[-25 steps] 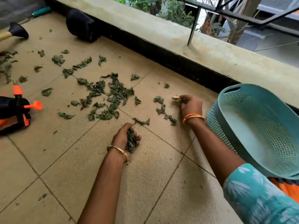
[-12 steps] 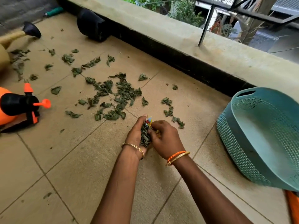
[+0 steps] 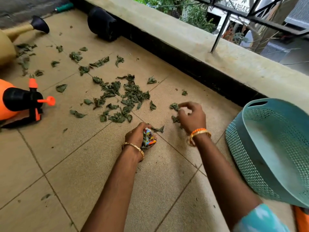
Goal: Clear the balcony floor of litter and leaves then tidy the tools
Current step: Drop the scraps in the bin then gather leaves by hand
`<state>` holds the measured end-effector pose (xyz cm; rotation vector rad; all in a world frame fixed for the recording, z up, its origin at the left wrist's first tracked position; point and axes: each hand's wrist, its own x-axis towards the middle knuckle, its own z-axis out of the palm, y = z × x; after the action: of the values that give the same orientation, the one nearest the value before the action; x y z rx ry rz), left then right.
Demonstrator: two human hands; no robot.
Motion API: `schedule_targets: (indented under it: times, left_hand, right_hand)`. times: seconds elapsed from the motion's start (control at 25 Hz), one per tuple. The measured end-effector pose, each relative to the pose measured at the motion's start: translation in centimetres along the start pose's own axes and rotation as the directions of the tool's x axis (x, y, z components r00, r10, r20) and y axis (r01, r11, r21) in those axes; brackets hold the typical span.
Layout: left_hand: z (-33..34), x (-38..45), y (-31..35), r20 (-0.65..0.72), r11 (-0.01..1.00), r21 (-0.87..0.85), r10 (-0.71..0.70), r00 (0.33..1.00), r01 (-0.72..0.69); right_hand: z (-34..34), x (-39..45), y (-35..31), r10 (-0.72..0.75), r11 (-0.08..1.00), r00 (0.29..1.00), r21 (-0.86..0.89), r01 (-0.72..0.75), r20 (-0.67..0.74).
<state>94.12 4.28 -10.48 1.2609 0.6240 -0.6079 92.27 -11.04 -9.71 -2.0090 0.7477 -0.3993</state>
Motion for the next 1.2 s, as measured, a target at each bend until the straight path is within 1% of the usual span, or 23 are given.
schedule_targets:
  times: [0.08,0.2,0.28,0.36,0.44,0.52,0.6,0.68,0.76,0.84,0.92,0.96,1.04,1.12,1.2]
  left_hand:
    - [-0.5,0.2,0.1,0.015,0.998,-0.052,-0.041,0.999,0.042]
    - [-0.8,0.3,0.3,0.013,0.994,-0.095,-0.052,0.999,0.053]
    - [-1.1,0.3,0.5,0.012,0.990,-0.130,-0.051,0.999,0.052]
    - [-1.6,0.6,0.6,0.005,0.989,-0.138,-0.060,0.998,0.060]
    - [-2.0,0.6,0.5,-0.008,0.989,-0.118,-0.085,0.996,0.083]
    - [-2.1,0.5,0.3,0.009,0.986,-0.114,-0.118,0.993,0.118]
    - [-2.0,0.2,0.2,0.030,0.986,-0.103,-0.126,0.992,0.128]
    - [-1.6,0.0,0.2,0.060,0.990,-0.074,-0.116,0.991,0.120]
    - [-1.2,-0.2,0.2,0.108,0.994,-0.038,-0.102,0.989,0.107]
    - [-1.0,-0.3,-0.2,0.156,0.996,0.007,-0.084,0.984,0.084]
    - [-0.9,-0.2,-1.0,0.185,0.996,0.063,-0.068,0.980,0.057]
    - [-1.0,-0.1,-1.6,0.193,0.995,0.092,-0.066,0.979,0.049]
    - [-1.2,0.0,-2.5,0.191,0.988,0.149,-0.057,0.980,0.029]
    - [-1.5,-0.3,-3.0,0.169,0.975,0.221,-0.042,0.985,0.004]
    - [-1.6,-0.8,-3.0,0.159,0.970,0.243,-0.025,0.987,-0.014]
  right_hand:
    - [0.5,4.6,0.5,0.014,0.987,0.996,-0.162,0.001,0.092]
    - [1.4,8.9,1.2,0.015,0.924,0.956,-0.369,0.099,0.294]
    - [1.7,9.3,1.3,-0.008,0.901,0.918,-0.395,0.179,0.397]
    - [1.8,7.4,1.4,-0.074,0.881,0.878,-0.382,0.280,0.473]
    - [1.4,5.0,2.0,-0.130,0.809,0.831,-0.426,0.405,0.541]
    - [0.2,2.7,2.9,-0.179,0.742,0.791,-0.448,0.499,0.586]
    - [-0.7,1.1,3.7,-0.259,0.734,0.792,-0.420,0.534,0.553]
    - [-0.7,0.2,4.3,-0.357,0.724,0.813,-0.413,0.552,0.460]
    - [-0.4,0.1,4.4,-0.398,0.743,0.840,-0.407,0.531,0.368]
    - [-0.3,-0.1,3.6,-0.373,0.835,0.897,-0.335,0.436,0.237]
    - [-0.2,-1.5,1.8,-0.307,0.932,0.947,-0.173,0.319,0.093]
    - [0.0,-2.9,1.0,-0.291,0.951,0.954,-0.089,0.297,0.073]
    - [0.8,-6.3,0.1,-0.262,0.965,0.957,0.015,0.262,0.123]
    - [1.4,-8.8,0.2,-0.225,0.974,0.960,0.038,0.221,0.168]
    - [1.4,-9.4,0.6,-0.198,0.980,0.952,0.032,0.196,0.233]
